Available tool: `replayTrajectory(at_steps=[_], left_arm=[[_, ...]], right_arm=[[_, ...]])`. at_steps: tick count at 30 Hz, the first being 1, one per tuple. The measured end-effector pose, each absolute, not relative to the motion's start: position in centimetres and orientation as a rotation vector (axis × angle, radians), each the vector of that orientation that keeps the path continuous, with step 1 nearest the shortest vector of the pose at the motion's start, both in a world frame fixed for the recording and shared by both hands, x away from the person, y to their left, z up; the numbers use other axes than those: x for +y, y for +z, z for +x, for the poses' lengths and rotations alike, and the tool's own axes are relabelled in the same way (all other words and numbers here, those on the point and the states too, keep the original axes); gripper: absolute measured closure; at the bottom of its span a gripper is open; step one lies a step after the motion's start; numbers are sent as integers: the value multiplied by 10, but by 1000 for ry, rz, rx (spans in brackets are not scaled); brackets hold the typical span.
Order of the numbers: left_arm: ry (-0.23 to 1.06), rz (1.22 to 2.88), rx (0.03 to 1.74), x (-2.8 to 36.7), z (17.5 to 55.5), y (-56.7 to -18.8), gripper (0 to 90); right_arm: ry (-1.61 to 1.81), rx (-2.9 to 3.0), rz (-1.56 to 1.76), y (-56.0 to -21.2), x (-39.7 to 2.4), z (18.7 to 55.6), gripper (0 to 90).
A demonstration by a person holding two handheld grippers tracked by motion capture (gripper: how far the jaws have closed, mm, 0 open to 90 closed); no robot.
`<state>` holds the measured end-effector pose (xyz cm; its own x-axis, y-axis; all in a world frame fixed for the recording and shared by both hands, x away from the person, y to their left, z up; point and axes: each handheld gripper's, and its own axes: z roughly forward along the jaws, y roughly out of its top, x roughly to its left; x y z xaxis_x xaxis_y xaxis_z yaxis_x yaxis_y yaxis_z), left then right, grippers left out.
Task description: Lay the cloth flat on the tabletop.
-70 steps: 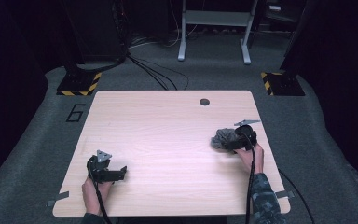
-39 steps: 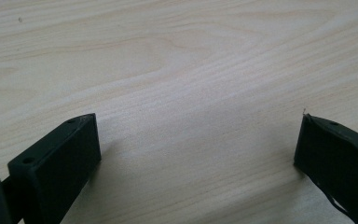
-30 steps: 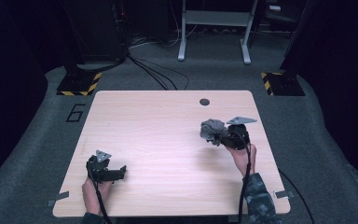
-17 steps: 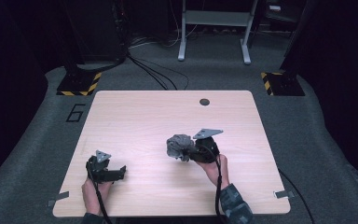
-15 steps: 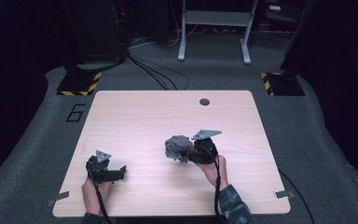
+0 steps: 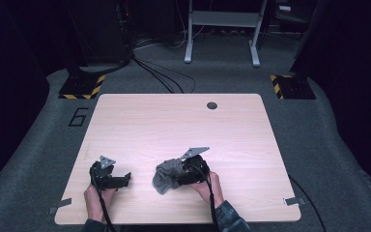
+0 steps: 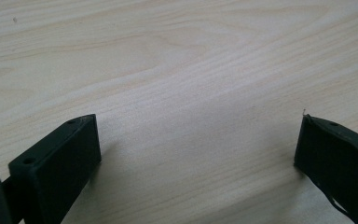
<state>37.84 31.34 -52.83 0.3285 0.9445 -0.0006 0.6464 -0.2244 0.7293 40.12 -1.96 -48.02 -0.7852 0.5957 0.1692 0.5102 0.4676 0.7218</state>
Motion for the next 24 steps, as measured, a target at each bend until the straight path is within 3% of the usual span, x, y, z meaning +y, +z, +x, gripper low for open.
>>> replayTrajectory(at_steps=[2,6,10,15,19,24], left_arm=[[582,1934,1362,311,375,-522,20],[551,1907,1267,292,367,-505,26],[459,1961,1133,262,361,-497,36],[375,2028,1011,226,353,-504,103],[362,2084,972,205,351,-505,193],[377,2182,964,193,356,-514,409]], right_arm=[[1222,2589,996,-478,-25,399,280],[1221,2550,985,-469,-32,392,332],[1205,2518,962,-463,-33,389,504],[1173,2512,989,-467,-33,388,640],[1160,2486,994,-469,-36,388,690],[1145,2483,1017,-472,-39,392,738]])
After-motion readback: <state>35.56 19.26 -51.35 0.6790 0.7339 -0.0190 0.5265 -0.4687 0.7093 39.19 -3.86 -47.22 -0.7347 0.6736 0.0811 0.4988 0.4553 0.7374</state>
